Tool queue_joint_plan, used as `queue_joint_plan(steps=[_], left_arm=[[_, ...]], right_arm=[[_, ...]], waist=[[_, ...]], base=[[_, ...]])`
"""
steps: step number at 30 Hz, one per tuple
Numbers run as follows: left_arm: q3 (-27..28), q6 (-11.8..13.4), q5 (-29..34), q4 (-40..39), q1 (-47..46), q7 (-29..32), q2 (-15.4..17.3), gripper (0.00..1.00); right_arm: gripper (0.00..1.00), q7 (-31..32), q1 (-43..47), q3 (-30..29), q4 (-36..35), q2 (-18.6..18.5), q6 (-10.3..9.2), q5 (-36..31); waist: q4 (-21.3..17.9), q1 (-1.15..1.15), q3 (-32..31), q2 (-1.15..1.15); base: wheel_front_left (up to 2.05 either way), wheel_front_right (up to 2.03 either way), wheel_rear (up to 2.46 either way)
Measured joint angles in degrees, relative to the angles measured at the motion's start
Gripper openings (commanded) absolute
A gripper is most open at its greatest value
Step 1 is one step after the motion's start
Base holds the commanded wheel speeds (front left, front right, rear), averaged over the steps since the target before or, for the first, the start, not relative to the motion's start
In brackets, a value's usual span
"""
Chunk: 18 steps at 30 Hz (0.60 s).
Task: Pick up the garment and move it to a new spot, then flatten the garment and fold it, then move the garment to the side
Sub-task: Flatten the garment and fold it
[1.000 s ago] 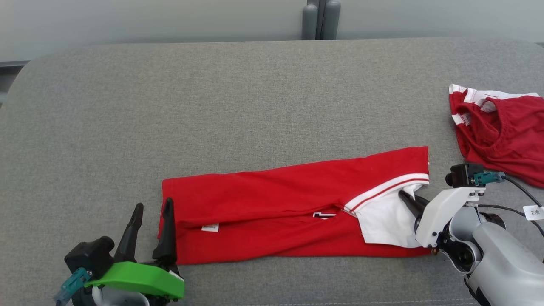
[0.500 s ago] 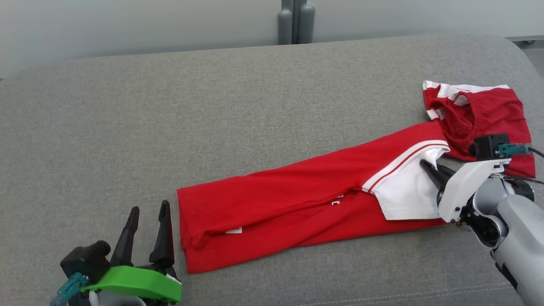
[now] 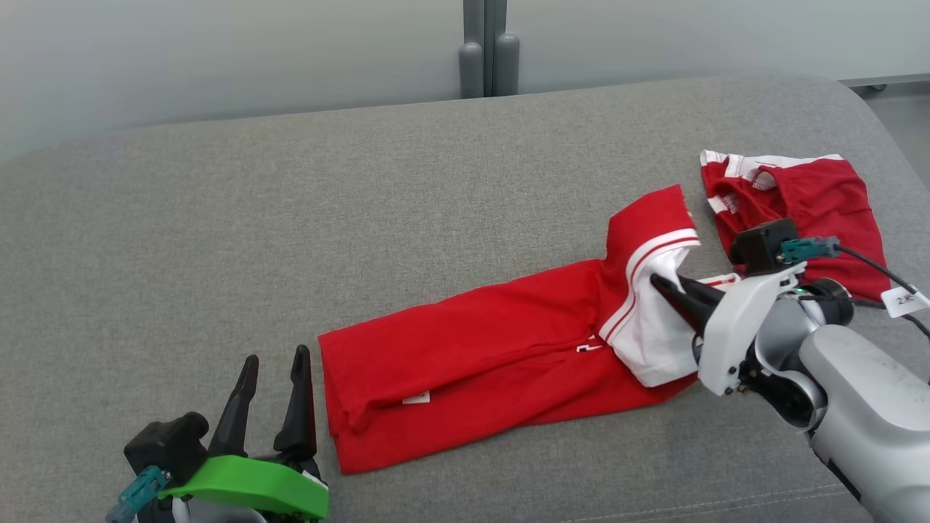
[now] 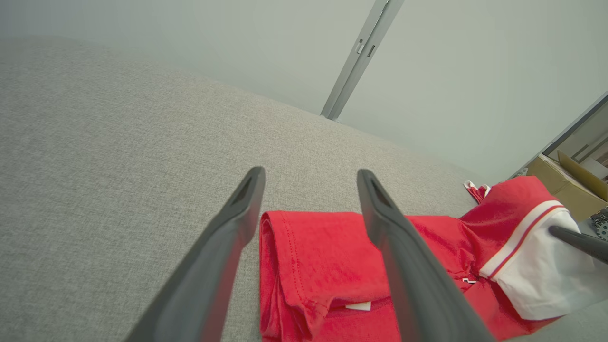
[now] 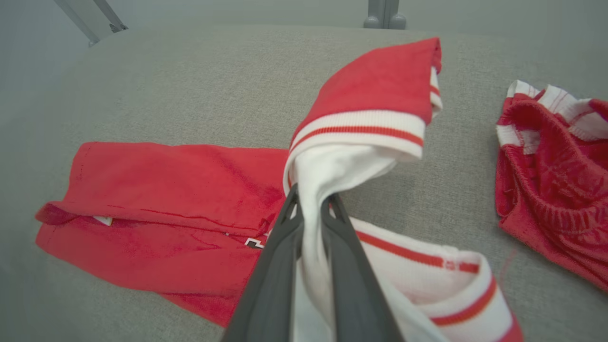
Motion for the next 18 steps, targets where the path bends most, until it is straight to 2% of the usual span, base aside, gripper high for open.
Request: queue_joint_plan(steps=[9, 18], left_arm=[[-0.9, 0.0, 0.0, 0.8, 0.2, 0.2, -0.5, 1.0], [-2.1, 0.0, 0.0, 1.0, 1.6, 0.2, -1.2, 1.0]], right_arm=[[0.0, 1.1, 0.0, 6.4, -5.5, 2.0, 0.01, 1.0], [0.0, 2.1, 0.0, 9.7, -5.6, 6.4, 0.01, 2.2]], waist=[[1.9, 0.0, -2.3, 0.0], [5.9, 0.0, -3.8, 0.0]], base=[[0.0, 0.0, 0.0], [0.0, 0.0, 0.0]])
